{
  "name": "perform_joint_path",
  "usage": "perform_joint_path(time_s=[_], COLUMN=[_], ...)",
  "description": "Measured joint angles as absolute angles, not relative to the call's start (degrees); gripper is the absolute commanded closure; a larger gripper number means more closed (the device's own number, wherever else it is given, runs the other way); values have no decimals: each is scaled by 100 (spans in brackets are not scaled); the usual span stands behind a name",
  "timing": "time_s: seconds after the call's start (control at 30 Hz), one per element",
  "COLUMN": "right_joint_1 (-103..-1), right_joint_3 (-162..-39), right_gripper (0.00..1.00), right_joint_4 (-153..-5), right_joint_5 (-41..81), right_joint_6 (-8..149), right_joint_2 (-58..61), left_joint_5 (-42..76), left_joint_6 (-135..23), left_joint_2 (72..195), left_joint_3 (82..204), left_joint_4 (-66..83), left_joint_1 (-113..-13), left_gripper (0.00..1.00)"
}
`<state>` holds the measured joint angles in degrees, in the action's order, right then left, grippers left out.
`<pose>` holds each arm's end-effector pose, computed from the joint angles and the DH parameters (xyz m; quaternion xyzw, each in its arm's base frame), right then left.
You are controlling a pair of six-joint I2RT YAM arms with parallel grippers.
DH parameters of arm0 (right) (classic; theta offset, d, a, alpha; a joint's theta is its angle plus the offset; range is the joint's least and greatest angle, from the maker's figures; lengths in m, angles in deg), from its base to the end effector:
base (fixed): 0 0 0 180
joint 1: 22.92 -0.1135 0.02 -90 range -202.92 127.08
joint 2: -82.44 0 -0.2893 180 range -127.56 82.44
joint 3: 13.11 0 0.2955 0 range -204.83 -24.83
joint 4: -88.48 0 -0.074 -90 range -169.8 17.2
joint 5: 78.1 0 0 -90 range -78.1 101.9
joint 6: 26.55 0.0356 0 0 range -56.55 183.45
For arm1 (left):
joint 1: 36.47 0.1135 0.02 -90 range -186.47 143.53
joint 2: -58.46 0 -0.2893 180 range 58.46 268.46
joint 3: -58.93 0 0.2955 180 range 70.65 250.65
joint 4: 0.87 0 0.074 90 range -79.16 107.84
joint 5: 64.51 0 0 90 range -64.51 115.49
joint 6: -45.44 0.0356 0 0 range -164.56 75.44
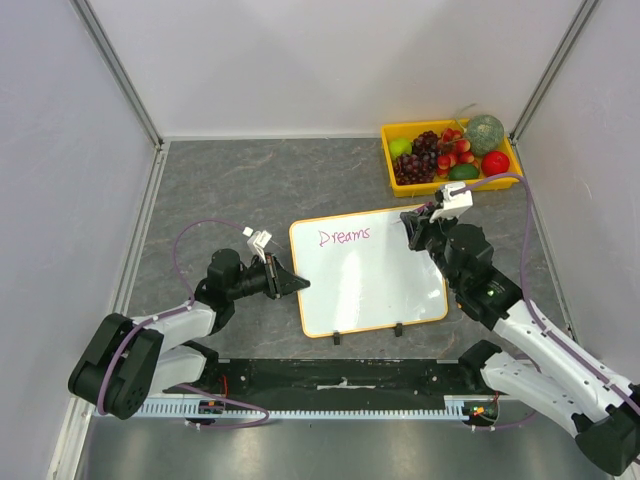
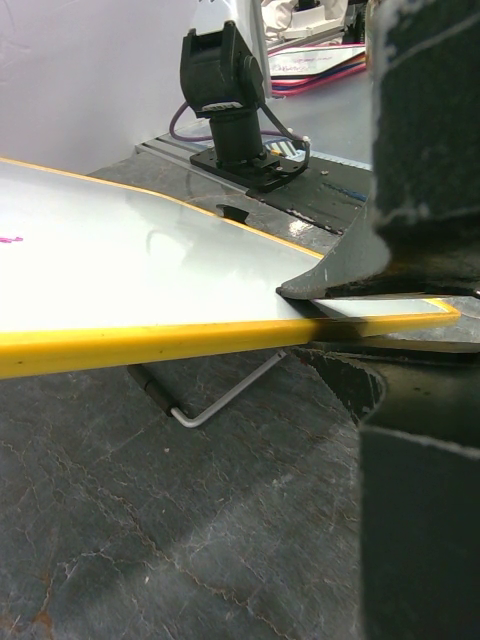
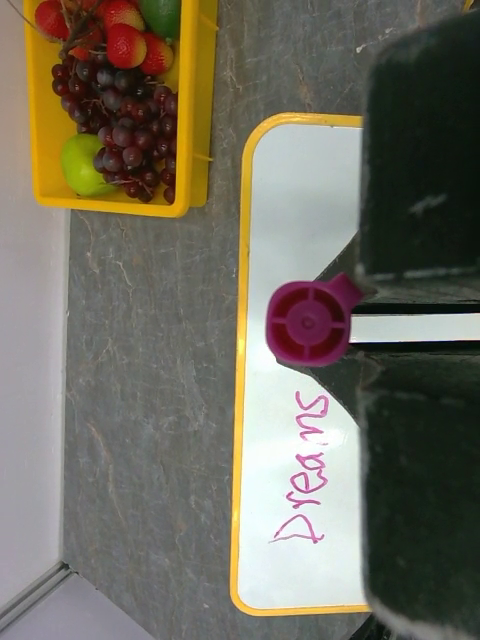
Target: Write a sentence on the whiteboard
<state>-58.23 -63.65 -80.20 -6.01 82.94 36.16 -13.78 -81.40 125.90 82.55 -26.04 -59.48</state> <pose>0.1873 0.1193 0.3313 0.0002 0.7473 0.1975 0.6344 0.1923 -0.1061 0.1436 0.1024 0.7831 -0.5106 0.3399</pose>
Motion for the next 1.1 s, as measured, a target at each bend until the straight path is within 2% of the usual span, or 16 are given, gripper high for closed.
perform_joint_path(time_s=[0.57,1.1], right_joint_1=[-5823,-5831], right_joint_3=[-6232,-5854], right_gripper=[100,100], right_joint_4=[-8368,-8571], right_joint_5=[-604,-645], right_joint_6=[8296,8368], right_joint_2=[3181,3419], left_joint_5=[-1385,-1374], left_joint_6=[-8140,-8140], left_joint_2=[12592,12592], left_joint_3=[8259,8270], left_joint_4=[-2598,-2600], left_joint_1=[-5948,-5948], left_gripper=[98,98])
